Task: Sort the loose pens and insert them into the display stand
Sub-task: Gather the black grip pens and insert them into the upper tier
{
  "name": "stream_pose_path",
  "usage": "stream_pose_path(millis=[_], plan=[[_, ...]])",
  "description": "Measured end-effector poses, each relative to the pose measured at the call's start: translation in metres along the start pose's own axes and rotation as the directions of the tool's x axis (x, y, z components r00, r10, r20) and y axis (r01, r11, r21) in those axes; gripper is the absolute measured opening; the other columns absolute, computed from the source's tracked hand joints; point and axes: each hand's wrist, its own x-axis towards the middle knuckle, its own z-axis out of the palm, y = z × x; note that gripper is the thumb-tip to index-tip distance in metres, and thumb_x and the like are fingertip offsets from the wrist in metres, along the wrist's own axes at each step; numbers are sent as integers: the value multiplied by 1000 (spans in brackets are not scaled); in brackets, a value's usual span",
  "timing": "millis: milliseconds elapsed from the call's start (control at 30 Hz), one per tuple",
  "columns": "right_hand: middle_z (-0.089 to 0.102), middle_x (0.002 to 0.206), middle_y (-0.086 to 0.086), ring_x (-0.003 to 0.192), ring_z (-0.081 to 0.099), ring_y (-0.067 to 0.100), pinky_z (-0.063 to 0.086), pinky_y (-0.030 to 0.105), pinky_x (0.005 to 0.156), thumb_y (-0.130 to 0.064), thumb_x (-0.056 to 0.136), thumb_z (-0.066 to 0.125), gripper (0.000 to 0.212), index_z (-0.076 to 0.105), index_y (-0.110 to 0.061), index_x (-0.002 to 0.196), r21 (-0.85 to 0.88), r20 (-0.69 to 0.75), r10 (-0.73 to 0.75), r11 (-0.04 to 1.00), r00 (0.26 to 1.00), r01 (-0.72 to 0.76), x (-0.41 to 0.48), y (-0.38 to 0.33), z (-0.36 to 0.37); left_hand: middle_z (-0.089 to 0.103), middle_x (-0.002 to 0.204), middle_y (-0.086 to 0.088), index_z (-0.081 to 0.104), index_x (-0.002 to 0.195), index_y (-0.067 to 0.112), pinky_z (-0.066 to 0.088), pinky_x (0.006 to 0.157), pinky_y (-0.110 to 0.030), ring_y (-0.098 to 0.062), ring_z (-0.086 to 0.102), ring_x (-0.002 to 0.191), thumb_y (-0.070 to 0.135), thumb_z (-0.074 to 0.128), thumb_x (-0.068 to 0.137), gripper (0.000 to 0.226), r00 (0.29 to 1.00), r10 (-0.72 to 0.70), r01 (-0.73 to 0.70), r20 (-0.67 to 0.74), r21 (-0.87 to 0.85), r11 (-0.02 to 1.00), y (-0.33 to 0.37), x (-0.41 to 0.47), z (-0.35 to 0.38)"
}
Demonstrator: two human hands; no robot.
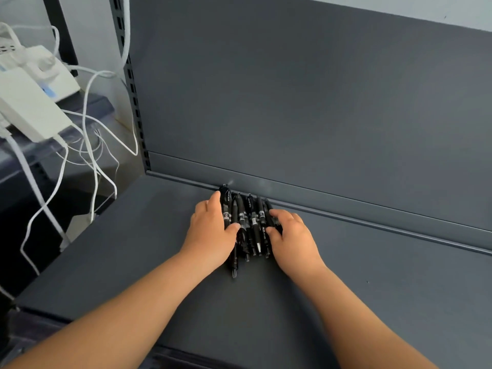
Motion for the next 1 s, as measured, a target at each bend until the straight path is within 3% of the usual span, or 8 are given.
stream_pose_path(millis=[300, 467, 567, 633, 700, 767, 867, 1000], plan=[[47, 135, 4, 119, 49, 20, 37, 22, 90, -10, 91, 48, 46, 45, -20, 137, 14, 13, 29, 999, 999, -29, -1, -4, -3, 24, 151, -3, 15, 151, 24, 37, 90, -24, -23, 42, 128, 14, 56, 91, 73, 994, -112, 107, -13, -213, 971, -1, 2, -3], [53, 129, 2, 106, 55, 20, 45, 25, 87, -9, 86, 51, 48, 49, -21, 133, 82, -16, 83, 993, 996, -82, -1, -5, -3, 33, 145, -3, 16, 150, 25, 49, 85, -36, -25, 53, 112, 7, 59, 80, 84, 988, -153, 148, -3, -240, 960, 1, -1, -6], [55, 128, 1, 103, 57, 20, 46, 26, 86, -7, 83, 52, 50, 51, -20, 131, 127, -38, 104, 987, 994, -99, -2, -5, -4, 48, 123, -5, 26, 144, 24, 47, 63, -32, -24, 57, 86, 4, 58, 77, 76, 984, -175, 173, 16, -245, 954, 5, -3, -9], [55, 128, 2, 100, 58, 21, 44, 25, 83, -7, 83, 52, 50, 51, -19, 131, 139, -40, 110, 985, 993, -104, -4, -5, -4, 55, 101, -4, 41, 117, 30, 50, 56, -37, -23, 54, 67, 1, 55, 77, 51, 986, -162, 163, 25, -260, 952, 6, -3, -11], [53, 128, 2, 95, 57, 17, 41, 23, 79, -7, 84, 52, 49, 52, -19, 131, 144, -49, 113, 984, 992, -105, -5, -6, -6, 56, 86, -6, 44, 119, 24, 47, 51, -35, -20, 50, 58, 1, 54, 77, 49, 988, -154, 157, 31, -284, 946, 3, -2, -12], [53, 127, 0, 84, 55, 11, 39, 20, 77, -7, 84, 52, 48, 53, -19, 130, 158, -74, 106, 983, 992, -93, -7, -9, -7, 53, 75, -5, 42, 128, 14, 39, 48, -30, -18, 45, 53, 1, 53, 77, 53, 988, -146, 152, 41, -312, 938, 1, -2, -13], [52, 122, -5, 74, 53, 7, 40, 20, 76, -7, 84, 54, 45, 56, -18, 128, 202, -116, 83, 978, 990, -58, -9, -14, -9, 47, 66, 0, 52, 106, 12, 33, 48, -28, -16, 38, 51, -2, 50, 77, 33, 992, -121, 126, 39, -382, 916, 4, -4, -16], [55, 112, -10, 66, 52, 11, 46, 25, 68, -8, 85, 55, 42, 58, -23, 124, 315, -127, 110, 947, 986, -65, -14, -18, -16, 45, 68, 2, 55, 103, 16, 31, 49, -25, -14, 37, 54, -5, 44, 80, 33, 995, -75, 101, 72, -480, 871, 14, -4, -22]])
